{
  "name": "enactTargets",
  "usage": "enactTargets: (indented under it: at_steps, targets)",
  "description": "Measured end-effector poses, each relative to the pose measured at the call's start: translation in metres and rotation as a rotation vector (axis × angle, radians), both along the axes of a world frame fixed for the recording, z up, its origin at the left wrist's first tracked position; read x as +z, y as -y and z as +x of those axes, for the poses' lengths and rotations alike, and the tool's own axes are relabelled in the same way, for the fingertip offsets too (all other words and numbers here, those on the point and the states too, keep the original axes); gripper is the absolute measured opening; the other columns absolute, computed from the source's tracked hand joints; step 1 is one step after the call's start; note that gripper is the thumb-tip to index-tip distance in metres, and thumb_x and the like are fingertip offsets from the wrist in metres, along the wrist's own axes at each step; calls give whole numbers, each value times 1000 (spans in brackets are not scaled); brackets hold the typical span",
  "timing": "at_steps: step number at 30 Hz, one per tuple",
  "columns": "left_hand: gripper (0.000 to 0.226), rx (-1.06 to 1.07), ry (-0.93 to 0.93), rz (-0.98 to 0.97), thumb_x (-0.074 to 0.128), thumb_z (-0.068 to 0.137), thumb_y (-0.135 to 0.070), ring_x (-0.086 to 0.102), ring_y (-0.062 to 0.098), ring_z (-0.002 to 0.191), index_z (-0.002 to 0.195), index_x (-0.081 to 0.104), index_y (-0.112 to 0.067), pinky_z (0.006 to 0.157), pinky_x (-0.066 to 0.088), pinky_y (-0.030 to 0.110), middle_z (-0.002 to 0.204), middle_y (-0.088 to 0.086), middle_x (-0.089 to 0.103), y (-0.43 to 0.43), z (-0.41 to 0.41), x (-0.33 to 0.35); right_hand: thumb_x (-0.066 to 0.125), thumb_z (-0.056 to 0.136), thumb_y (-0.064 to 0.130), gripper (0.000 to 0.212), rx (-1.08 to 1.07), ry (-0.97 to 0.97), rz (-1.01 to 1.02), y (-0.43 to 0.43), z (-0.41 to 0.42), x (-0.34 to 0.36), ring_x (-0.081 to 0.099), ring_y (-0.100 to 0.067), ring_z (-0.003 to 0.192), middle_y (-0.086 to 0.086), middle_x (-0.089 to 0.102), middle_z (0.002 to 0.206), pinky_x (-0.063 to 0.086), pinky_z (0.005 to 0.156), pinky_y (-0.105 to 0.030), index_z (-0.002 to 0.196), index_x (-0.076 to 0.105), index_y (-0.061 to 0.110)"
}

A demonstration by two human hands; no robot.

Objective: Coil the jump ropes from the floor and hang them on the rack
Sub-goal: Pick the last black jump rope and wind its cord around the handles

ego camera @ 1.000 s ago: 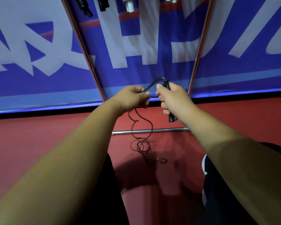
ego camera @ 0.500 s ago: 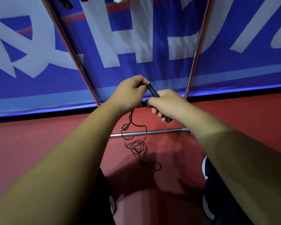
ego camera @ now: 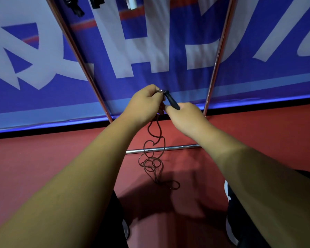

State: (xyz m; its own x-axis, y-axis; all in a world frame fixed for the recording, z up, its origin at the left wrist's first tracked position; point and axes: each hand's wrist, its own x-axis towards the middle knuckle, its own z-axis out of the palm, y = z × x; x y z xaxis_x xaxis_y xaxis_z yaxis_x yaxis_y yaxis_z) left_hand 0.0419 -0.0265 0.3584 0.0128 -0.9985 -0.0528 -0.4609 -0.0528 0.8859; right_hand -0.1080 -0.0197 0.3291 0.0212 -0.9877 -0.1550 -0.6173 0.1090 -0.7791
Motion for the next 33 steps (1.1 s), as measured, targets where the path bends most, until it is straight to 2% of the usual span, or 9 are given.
enactTargets:
  at_steps: [3, 6, 10, 13, 16, 20, 25, 29, 33]
  targets:
    - [18, -2, -52, 2, 53, 95, -19, 61, 15, 67, 83, 66, -16, 71, 57, 41, 70, -2, 64, 1, 4, 2, 58, 94, 41, 34, 24, -26, 70, 0, -3, 4, 43, -25, 51, 3, 43, 54, 36, 55, -33, 68, 46, 22]
    - [18, 4, -74, 9, 54, 98, -16, 58, 15, 63, 91, 66, -6, 61, 50, 21, 70, 1, 59, -2, 1, 4, 59, 92, 36, 29, 53, -78, 65, 0, -6, 4, 45, -25, 54, 2, 46, 57, 38, 55, -33, 70, 48, 22]
    - [21, 82, -184, 32, 51, 98, -17, 57, 20, 65, 92, 61, 0, 62, 59, 29, 76, 9, 56, 0, -4, 3, 64, 93, 38, 26, 57, -99, -32, -2, -7, 4, 51, -22, 65, 1, 57, 73, 35, 54, -34, 85, 56, 15]
    - [20, 122, -160, 27, 50, 96, -20, 47, 20, 66, 87, 61, -6, 57, 53, 28, 73, 11, 50, 3, -4, 6, 60, 97, 34, 18, 47, -15, -86, -3, -8, 5, 51, -21, 65, 0, 60, 76, 39, 57, -35, 95, 58, 16]
    - [17, 103, -308, 129, 52, 93, -21, 45, 24, 70, 80, 58, -13, 75, 64, 41, 71, 7, 45, 4, -3, 10, 51, 101, 33, 19, 50, -44, -107, -1, -9, 4, 59, -27, 72, -3, 64, 81, 46, 62, -38, 94, 58, 17]
    - [26, -70, -537, 269, 50, 102, -21, 59, 27, 84, 93, 69, -6, 98, 55, 47, 85, 9, 60, 6, 13, 16, 48, 102, 30, 19, 37, -95, -58, 6, -14, 0, 65, -33, 84, -6, 67, 88, 51, 69, -40, 97, 61, 17]
    - [26, -274, -451, 248, 55, 107, -11, 68, 25, 102, 122, 70, 3, 103, 56, 36, 99, 9, 69, 5, 34, 9, 50, 102, 29, 19, 84, -74, -2, 7, -19, -4, 68, -33, 75, -6, 66, 83, 61, 75, -45, 99, 63, 16]
    - [21, -242, -422, 143, 60, 104, -8, 68, 20, 93, 118, 72, 3, 96, 57, 30, 93, 6, 73, 5, 36, 9, 55, 99, 29, 14, 119, 28, -4, 3, -11, -3, 58, -21, 70, 6, 65, 76, 47, 67, -36, 100, 67, 24]
    - [16, -208, -529, 132, 60, 103, -6, 69, 19, 91, 109, 75, -5, 86, 57, 28, 94, 8, 72, 4, 33, 12, 60, 83, 35, 18, 98, 384, 104, -2, -5, 4, 46, -17, 62, 10, 51, 66, 41, 54, -32, 97, 67, 28]
